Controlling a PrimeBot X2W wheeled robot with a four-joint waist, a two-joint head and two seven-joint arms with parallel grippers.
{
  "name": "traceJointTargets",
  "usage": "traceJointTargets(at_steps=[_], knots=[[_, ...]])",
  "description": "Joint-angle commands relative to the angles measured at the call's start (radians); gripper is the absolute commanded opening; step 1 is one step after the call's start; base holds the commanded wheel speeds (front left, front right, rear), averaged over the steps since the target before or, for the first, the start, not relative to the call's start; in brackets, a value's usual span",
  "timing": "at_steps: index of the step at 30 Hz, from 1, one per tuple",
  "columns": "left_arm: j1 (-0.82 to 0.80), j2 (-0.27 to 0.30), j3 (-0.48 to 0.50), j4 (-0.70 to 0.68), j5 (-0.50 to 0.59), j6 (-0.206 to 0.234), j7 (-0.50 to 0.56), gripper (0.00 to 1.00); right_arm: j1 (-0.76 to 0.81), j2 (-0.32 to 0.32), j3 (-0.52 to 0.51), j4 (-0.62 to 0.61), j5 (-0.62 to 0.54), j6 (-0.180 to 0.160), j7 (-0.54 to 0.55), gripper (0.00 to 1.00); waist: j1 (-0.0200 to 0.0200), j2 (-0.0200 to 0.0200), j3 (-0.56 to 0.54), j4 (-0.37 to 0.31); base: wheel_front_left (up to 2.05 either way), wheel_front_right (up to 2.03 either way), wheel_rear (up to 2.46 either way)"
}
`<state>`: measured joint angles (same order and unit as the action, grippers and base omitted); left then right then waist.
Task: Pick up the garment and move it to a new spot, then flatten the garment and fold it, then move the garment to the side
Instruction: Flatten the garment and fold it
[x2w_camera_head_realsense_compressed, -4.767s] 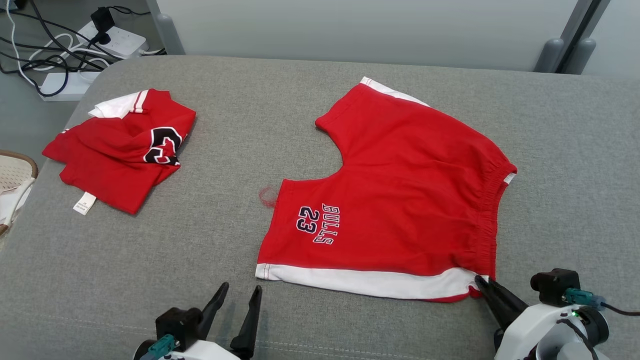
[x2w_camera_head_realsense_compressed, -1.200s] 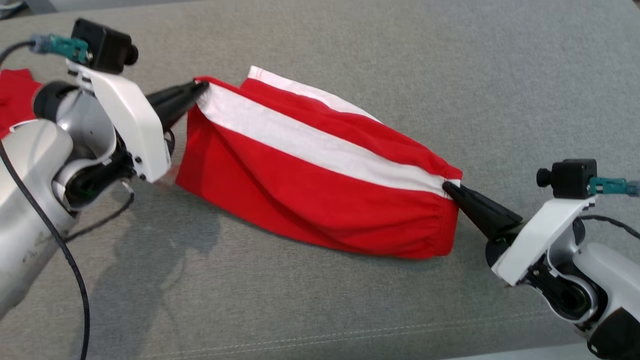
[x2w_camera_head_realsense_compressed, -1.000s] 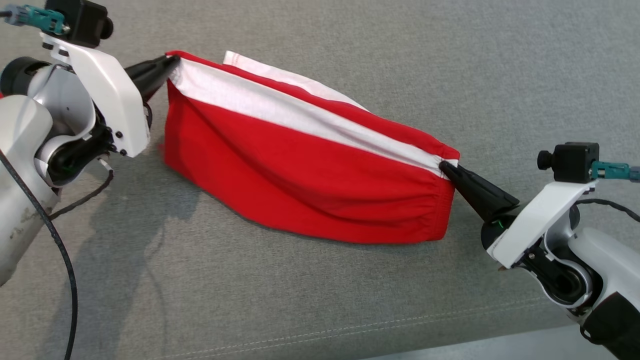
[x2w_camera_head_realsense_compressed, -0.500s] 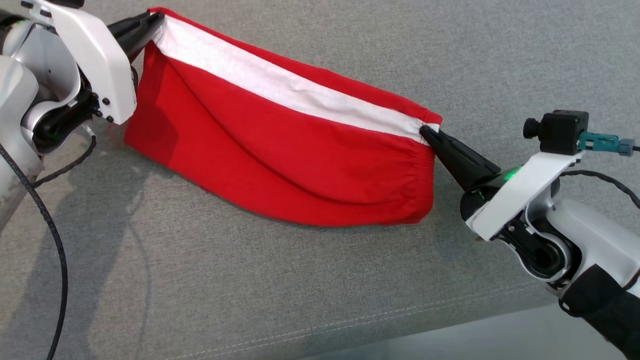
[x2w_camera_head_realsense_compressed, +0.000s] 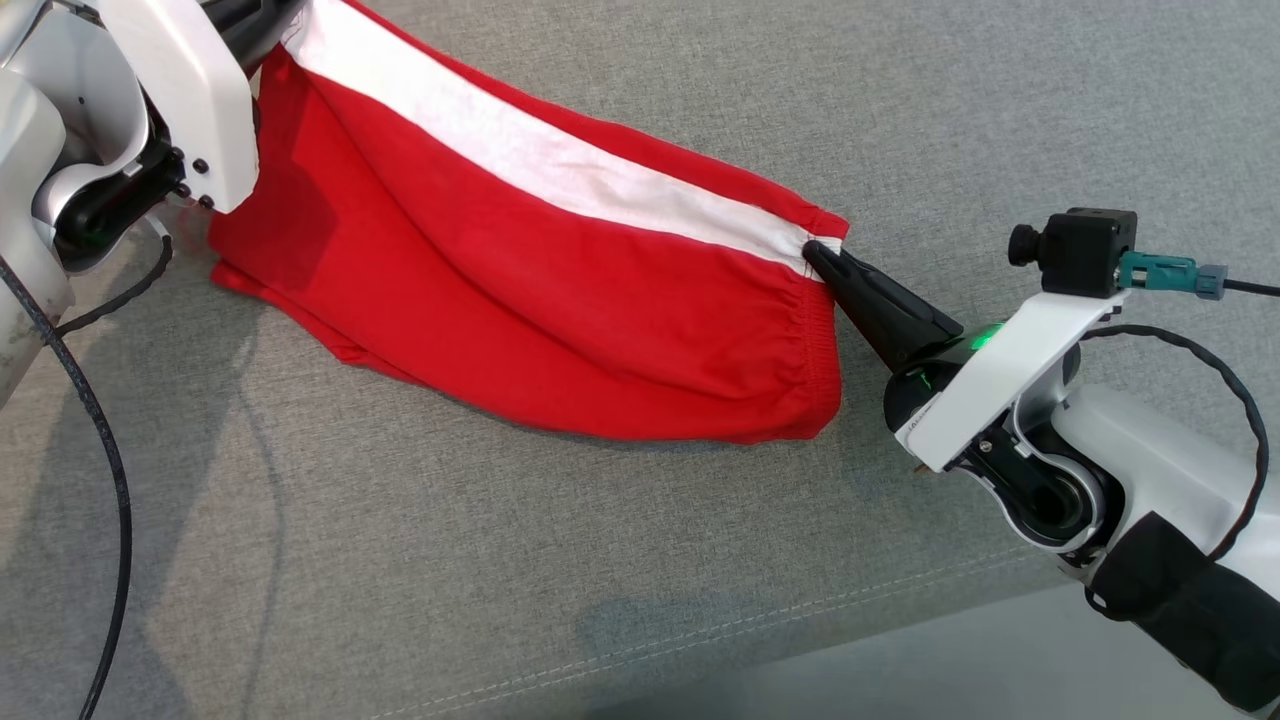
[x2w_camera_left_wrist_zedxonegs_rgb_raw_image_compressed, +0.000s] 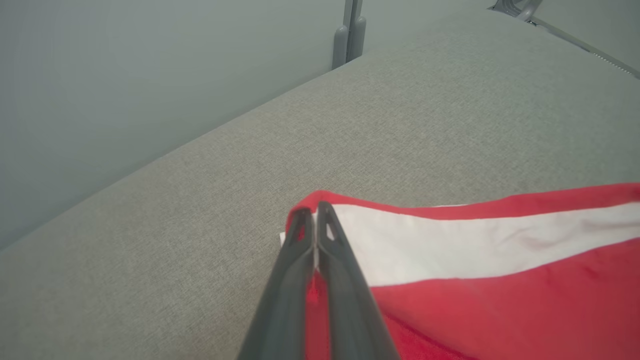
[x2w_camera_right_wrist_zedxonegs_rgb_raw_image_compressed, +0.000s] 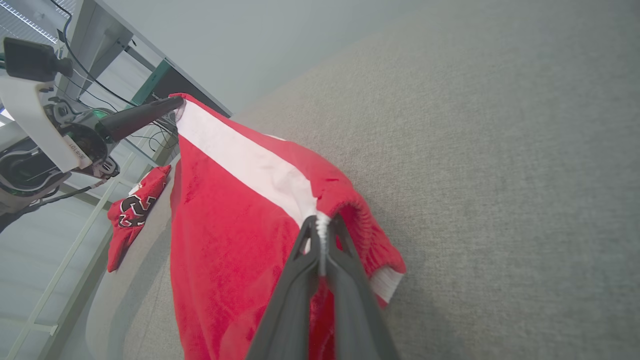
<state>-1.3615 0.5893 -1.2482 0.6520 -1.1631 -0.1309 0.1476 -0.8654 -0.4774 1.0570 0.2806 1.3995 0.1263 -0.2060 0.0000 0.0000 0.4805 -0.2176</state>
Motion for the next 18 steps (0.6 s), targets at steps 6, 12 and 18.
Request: traceJointTargets(at_steps=[6,12,18], knots=[[-0.049,0.018,0.007,0.017,-0.001,0.000,-0.049,1.00,-0.011,-0.011,0.009,0.006,0.010,0.004,-0.036,1.00,0.0000,0.0000,0.013,-0.011,0.00,0.00,0.00],[-0.051,0.008,-0.008,0.060,0.024,0.000,-0.113,1.00,-0.012,-0.016,0.009,0.038,-0.002,0.004,-0.049,1.00,0.0000,0.0000,0.001,-0.001,0.00,0.00,0.00],[-0.018,0.005,-0.015,0.080,0.030,0.000,-0.183,1.00,0.020,-0.045,-0.016,0.055,-0.003,0.004,-0.054,1.00,0.0000,0.0000,-0.035,0.019,0.00,0.00,0.00]])
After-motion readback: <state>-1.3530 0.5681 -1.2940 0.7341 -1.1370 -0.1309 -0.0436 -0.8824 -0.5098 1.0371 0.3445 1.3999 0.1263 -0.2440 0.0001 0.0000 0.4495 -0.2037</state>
